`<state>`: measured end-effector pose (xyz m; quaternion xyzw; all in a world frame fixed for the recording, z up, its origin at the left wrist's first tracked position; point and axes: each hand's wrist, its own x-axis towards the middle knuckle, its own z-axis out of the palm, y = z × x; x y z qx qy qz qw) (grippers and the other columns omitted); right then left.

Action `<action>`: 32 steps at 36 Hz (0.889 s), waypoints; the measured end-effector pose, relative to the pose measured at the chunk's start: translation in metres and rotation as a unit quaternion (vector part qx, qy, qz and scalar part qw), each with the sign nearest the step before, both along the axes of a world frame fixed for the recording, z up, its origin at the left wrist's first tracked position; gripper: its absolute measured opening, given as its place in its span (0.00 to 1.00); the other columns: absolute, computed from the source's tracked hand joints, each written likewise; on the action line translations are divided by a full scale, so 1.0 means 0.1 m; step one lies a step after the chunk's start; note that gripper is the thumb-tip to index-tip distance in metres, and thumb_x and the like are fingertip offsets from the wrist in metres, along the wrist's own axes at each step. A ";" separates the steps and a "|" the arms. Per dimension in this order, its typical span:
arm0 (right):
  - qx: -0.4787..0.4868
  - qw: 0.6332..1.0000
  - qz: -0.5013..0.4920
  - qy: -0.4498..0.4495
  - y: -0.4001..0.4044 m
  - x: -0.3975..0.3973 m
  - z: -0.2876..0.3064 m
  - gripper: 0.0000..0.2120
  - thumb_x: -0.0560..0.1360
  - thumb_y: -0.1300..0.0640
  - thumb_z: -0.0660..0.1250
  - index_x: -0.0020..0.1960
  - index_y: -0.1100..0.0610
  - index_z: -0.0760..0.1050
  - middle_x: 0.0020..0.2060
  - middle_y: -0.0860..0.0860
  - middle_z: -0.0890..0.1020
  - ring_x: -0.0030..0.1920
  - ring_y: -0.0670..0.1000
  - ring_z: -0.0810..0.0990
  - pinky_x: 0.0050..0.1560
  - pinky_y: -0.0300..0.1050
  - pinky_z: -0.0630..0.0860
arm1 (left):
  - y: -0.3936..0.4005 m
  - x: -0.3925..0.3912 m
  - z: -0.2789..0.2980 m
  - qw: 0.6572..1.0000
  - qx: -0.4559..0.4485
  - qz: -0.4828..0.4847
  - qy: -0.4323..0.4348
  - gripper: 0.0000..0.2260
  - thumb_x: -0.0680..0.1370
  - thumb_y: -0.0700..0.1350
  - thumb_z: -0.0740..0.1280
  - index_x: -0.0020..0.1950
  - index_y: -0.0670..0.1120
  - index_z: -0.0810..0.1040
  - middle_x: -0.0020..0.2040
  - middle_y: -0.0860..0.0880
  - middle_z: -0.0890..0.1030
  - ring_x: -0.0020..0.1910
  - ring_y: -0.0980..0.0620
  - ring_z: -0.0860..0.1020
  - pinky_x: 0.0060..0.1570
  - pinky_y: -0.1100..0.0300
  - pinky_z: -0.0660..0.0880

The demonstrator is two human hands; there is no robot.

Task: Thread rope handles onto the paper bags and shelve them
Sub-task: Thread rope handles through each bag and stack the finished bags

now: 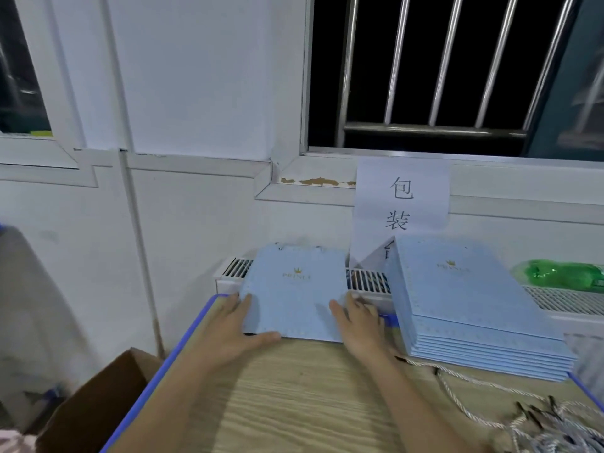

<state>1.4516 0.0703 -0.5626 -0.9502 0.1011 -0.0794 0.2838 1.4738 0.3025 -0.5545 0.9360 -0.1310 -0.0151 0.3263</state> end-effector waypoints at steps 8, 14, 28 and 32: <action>0.016 0.999 0.031 0.015 0.01 -0.02 0.01 0.33 0.80 0.38 0.45 0.78 0.54 0.41 0.74 0.52 0.62 0.75 0.56 0.50 0.73 0.55 0.47 | -0.04 0.01 -0.04 0.997 0.034 0.013 -0.063 0.45 0.67 0.71 0.62 0.77 0.48 0.56 0.77 0.51 0.55 0.75 0.51 0.55 0.70 0.58 0.56; 0.093 0.984 0.070 -0.133 -0.22 -0.38 0.28 0.22 0.80 0.46 0.56 0.71 0.55 0.65 0.63 0.49 0.70 0.66 0.51 0.67 0.65 0.44 0.65 | -0.37 -0.10 0.04 0.983 0.058 0.063 -0.163 0.51 0.60 0.76 0.42 0.75 0.48 0.61 0.78 0.48 0.54 0.77 0.52 0.47 0.72 0.55 0.35; 0.003 0.964 -0.266 0.022 -2.09 -1.42 0.53 0.29 0.78 0.43 0.59 0.68 0.65 0.67 0.67 0.62 0.70 0.67 0.61 0.66 0.66 0.52 0.63 | -2.49 -0.69 0.32 0.989 -0.086 -0.101 0.068 0.33 0.74 0.63 0.61 0.72 0.44 0.61 0.68 0.47 0.70 0.68 0.43 0.68 0.66 0.47 0.66; 0.072 0.976 -0.206 0.011 -2.02 -1.50 0.48 0.24 0.81 0.45 0.54 0.67 0.61 0.70 0.64 0.59 0.75 0.64 0.58 0.72 0.62 0.46 0.65 | -2.54 -0.76 0.24 0.992 -0.102 -0.064 0.042 0.30 0.75 0.58 0.62 0.71 0.44 0.60 0.68 0.46 0.68 0.67 0.44 0.67 0.66 0.49 0.66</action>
